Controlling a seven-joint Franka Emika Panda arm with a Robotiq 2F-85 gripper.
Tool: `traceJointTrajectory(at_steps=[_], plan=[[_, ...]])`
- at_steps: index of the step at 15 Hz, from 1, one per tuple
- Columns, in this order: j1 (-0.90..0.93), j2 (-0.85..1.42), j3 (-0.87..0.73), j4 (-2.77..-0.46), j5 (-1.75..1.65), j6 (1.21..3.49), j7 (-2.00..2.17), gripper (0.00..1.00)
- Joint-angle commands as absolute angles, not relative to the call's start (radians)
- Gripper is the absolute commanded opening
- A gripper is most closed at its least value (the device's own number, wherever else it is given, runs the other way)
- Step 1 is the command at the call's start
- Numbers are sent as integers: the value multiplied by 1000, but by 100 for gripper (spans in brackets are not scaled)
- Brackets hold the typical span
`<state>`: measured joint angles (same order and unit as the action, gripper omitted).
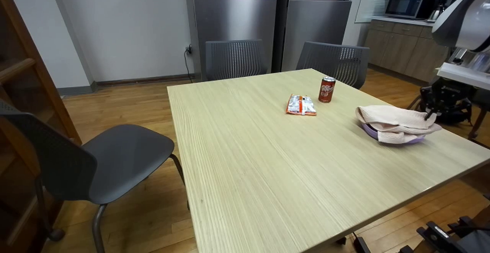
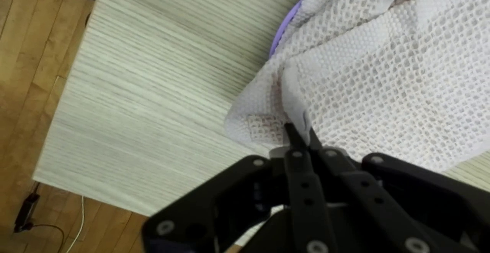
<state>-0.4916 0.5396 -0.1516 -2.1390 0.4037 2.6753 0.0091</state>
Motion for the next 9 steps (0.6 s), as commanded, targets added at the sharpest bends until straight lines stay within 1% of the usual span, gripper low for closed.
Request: traceJointTrajectory(at_steps=[1,9], plan=[[-546,556,-120,-2076,466,2602,-30,1],[-553,586,-120,-1981,536,2507,-23,1]])
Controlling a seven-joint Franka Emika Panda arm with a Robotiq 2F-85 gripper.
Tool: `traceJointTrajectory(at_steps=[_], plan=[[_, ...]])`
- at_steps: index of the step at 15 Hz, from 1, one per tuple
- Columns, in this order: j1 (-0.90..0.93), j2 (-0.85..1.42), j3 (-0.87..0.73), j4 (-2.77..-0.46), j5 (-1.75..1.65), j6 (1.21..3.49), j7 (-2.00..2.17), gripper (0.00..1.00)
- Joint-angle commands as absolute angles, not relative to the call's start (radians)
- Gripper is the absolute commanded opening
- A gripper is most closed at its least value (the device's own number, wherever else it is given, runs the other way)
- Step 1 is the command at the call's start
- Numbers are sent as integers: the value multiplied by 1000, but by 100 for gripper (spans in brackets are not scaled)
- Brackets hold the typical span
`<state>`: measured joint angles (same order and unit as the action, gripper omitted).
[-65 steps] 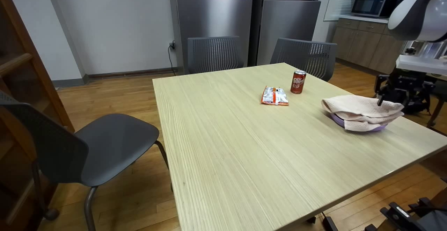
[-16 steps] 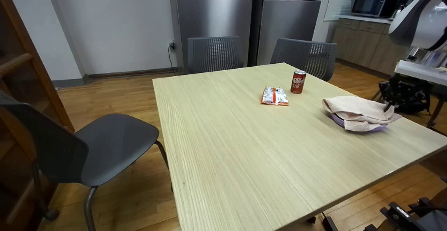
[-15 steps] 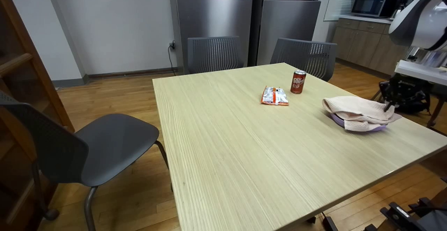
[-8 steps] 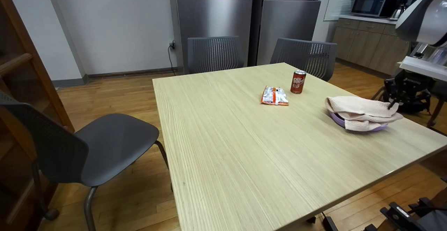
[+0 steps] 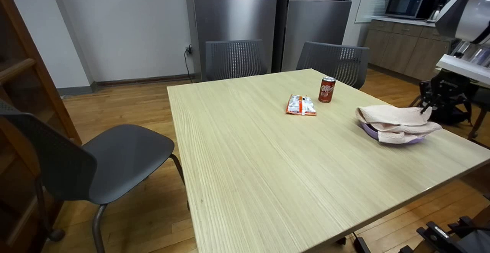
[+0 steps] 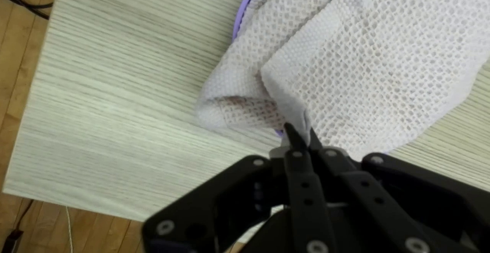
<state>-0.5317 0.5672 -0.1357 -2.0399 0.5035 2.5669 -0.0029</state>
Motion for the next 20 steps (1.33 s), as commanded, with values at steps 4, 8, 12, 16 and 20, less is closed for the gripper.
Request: traceJointTrajectory(at_steps=[4,8,12,16,20], plan=[[-550,599,-128,-1936,555,2472,-6,1],[-545,620,-138,-1882,563,2440,12,1],[-551,673,-144,-1779,557,2379,21,1],[-561,738,-151,-1673,552,2317,43,1],[-579,808,-150,-1577,553,2254,75,1]])
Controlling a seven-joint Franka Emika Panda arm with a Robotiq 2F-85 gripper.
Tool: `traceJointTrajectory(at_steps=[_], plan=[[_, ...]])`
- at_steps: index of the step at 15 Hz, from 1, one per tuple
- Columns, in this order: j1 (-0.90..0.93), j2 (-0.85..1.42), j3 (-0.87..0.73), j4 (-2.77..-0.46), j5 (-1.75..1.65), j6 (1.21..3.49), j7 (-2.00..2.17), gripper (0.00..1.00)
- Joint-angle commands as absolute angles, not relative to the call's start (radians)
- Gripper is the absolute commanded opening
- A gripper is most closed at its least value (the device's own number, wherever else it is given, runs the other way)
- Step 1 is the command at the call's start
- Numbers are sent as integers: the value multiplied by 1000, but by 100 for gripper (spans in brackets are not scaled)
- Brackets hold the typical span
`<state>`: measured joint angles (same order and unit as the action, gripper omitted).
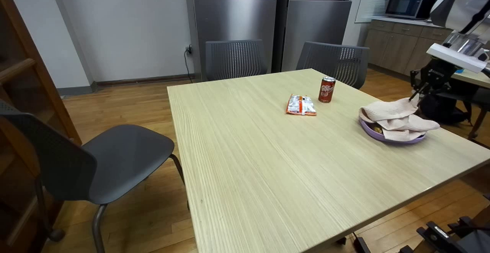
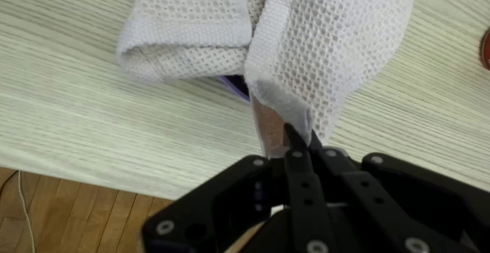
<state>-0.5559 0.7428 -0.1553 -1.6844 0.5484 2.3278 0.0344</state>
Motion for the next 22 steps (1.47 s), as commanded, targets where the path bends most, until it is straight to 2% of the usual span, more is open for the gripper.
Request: traceJointTrajectory(at_steps=[1,9,10,11,13,20,21,22], plan=[[-583,823,-149,-1556,552,2243,81,1],[-589,905,-145,-1444,542,2211,132,1],[-584,906,-146,-1442,533,2206,130,27],[-582,905,-145,-1441,528,2199,124,28],[-575,888,-146,-1455,514,2183,112,41],[-565,815,-150,-1541,507,2203,86,95],[-565,802,-150,-1557,509,2206,81,100],[-566,790,-150,-1575,511,2209,76,100]])
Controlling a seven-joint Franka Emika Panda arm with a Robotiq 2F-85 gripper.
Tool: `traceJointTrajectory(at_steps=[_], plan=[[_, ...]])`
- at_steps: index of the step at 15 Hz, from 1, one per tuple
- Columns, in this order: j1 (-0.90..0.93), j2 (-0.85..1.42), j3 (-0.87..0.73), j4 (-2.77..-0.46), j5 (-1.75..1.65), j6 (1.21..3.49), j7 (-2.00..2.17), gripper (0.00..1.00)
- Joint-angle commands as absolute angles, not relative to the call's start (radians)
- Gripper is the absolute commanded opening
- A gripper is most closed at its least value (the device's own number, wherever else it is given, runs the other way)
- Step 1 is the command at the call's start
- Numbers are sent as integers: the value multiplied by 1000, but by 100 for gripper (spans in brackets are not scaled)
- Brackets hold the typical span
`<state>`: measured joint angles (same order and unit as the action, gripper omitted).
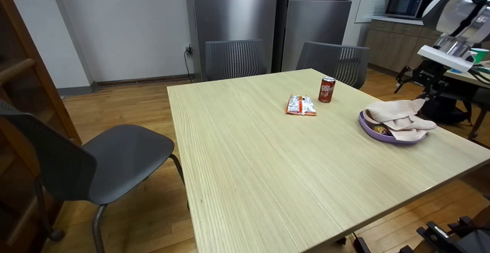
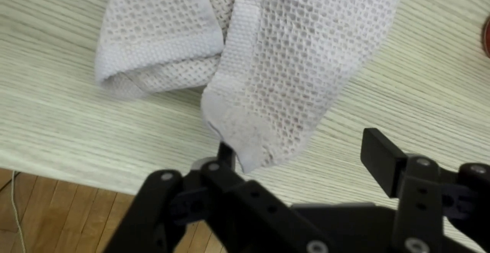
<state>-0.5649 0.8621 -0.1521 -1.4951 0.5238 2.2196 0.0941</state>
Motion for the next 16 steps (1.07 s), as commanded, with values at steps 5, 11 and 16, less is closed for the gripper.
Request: traceJointTrajectory(at_steps=[5,11,16], plan=[[-560,739,-157,-1659,515,2223,64,100],[-554,703,-166,-1731,511,2223,55,100],[-541,679,-173,-1786,476,2199,24,100]])
